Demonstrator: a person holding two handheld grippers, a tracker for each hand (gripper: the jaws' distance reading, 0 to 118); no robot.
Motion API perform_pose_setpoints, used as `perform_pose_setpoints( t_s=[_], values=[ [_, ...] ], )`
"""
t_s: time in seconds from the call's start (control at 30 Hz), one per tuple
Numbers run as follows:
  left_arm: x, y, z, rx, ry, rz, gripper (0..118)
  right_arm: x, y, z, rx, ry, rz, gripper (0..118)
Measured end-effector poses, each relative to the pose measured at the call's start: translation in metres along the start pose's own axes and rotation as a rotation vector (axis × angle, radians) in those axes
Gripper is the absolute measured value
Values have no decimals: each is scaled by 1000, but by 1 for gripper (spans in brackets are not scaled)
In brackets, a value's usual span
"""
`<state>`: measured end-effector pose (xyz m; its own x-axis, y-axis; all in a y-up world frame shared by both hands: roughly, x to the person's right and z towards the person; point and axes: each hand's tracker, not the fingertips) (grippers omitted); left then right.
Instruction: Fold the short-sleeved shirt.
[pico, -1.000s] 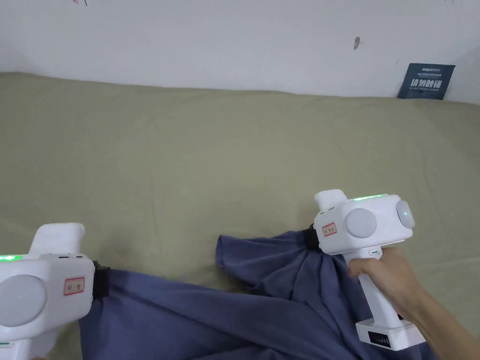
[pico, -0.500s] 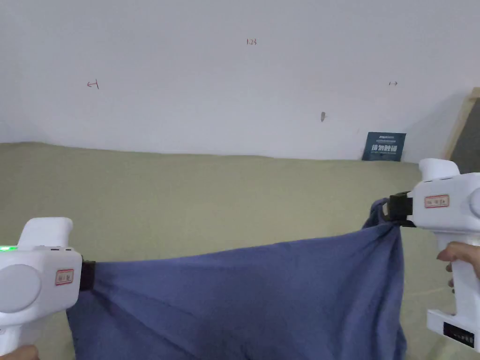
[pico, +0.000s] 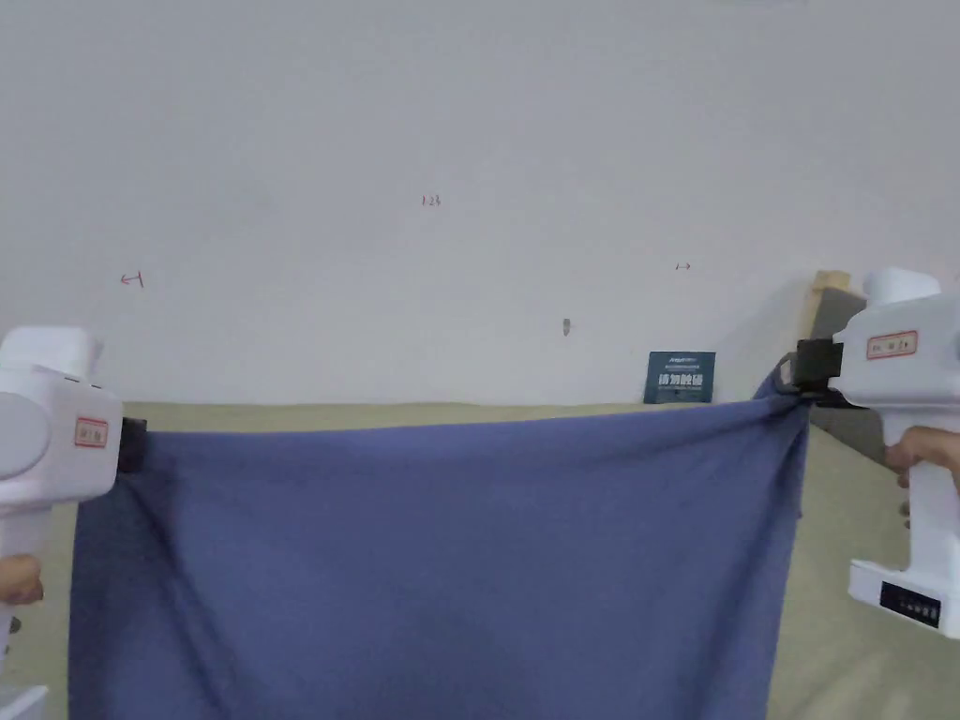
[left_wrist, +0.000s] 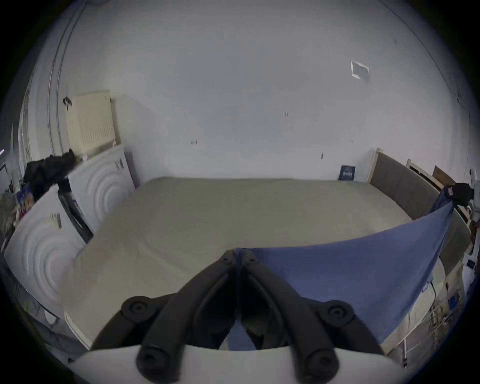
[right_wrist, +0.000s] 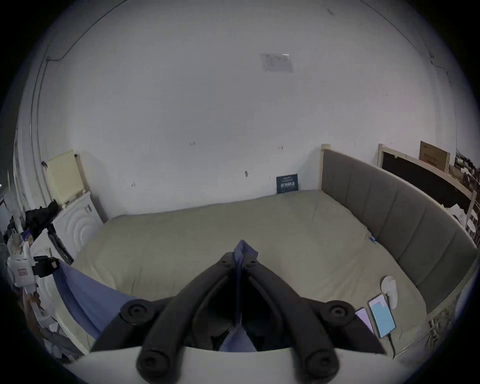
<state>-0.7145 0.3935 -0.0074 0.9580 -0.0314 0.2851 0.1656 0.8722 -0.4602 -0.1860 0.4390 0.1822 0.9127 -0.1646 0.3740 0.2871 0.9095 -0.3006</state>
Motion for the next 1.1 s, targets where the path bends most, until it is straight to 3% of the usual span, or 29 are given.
perform_pose_setpoints(
  t_s=[0.23,0.57,0.7,0.83,0.9,1.1],
  values=[
    [2,112,-34,104,71,-60,2,-27,90,-43,81,-16,-29,1],
    [-8,255,-69,257,101,49,2,-57,230,-89,245,-5,-97,1],
    [-1,283,-78,291,115,40,2,-61,261,-95,252,-17,-76,1],
    [10,272,-94,284,125,57,2,-67,253,-109,262,-35,-72,1],
    [19,255,-110,276,158,51,2,-70,238,-126,222,-64,-8,1],
    [20,186,-225,60,176,-8,2,-58,149,-227,9,-111,-18,1]
  ],
)
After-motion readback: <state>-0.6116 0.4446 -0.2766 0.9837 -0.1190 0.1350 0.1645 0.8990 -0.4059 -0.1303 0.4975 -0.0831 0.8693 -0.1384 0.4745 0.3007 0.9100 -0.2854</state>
